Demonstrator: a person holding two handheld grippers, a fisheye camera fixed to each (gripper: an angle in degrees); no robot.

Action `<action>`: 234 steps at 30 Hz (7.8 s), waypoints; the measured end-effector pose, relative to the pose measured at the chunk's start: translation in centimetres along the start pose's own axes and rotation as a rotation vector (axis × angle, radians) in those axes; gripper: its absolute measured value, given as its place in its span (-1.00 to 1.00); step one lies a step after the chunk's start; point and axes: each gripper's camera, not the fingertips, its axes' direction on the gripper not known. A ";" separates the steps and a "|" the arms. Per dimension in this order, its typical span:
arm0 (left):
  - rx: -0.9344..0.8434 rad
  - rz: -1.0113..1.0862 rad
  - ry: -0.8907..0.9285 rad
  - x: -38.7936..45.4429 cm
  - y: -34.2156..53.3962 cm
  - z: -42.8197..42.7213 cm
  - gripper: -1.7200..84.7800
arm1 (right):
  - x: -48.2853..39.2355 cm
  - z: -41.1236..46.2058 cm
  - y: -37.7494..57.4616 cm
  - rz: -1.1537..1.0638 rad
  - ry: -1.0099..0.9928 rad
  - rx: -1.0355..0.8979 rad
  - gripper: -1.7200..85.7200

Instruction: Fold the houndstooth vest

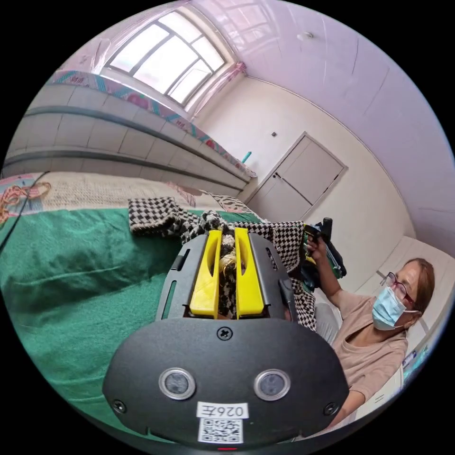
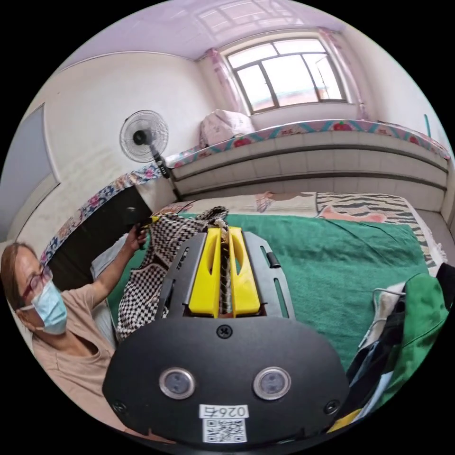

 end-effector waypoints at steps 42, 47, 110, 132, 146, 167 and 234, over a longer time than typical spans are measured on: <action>-0.611 -0.137 -0.289 15.5 12.6 -10.3 -0.27 | 10.0 -9.2 30.6 0.476 -0.032 -0.391 -0.66; -0.649 -0.185 -0.562 16.0 10.9 -8.6 -0.73 | 7.1 -7.2 26.9 0.318 0.221 -0.578 -0.83; -0.433 -0.204 -0.307 2.3 -1.6 -6.3 -0.95 | -9.7 -6.8 -10.6 -0.552 0.303 -0.372 -0.99; -0.336 -0.102 -0.426 12.6 5.2 -12.7 -0.67 | -1.1 -13.0 -5.4 -0.114 -0.004 -0.355 -0.83; -0.554 -0.050 -0.539 14.4 3.3 -5.6 -0.69 | -10.9 -4.5 -8.0 -0.096 0.136 -0.463 -0.88; -0.610 0.036 -0.507 15.6 -0.8 -8.4 -0.95 | -18.5 -2.5 2.2 -0.682 0.386 -0.719 -0.83; -0.444 0.012 -0.501 14.0 -10.3 -30.1 -0.98 | 10.9 -1.9 5.1 0.199 0.236 -0.383 -0.98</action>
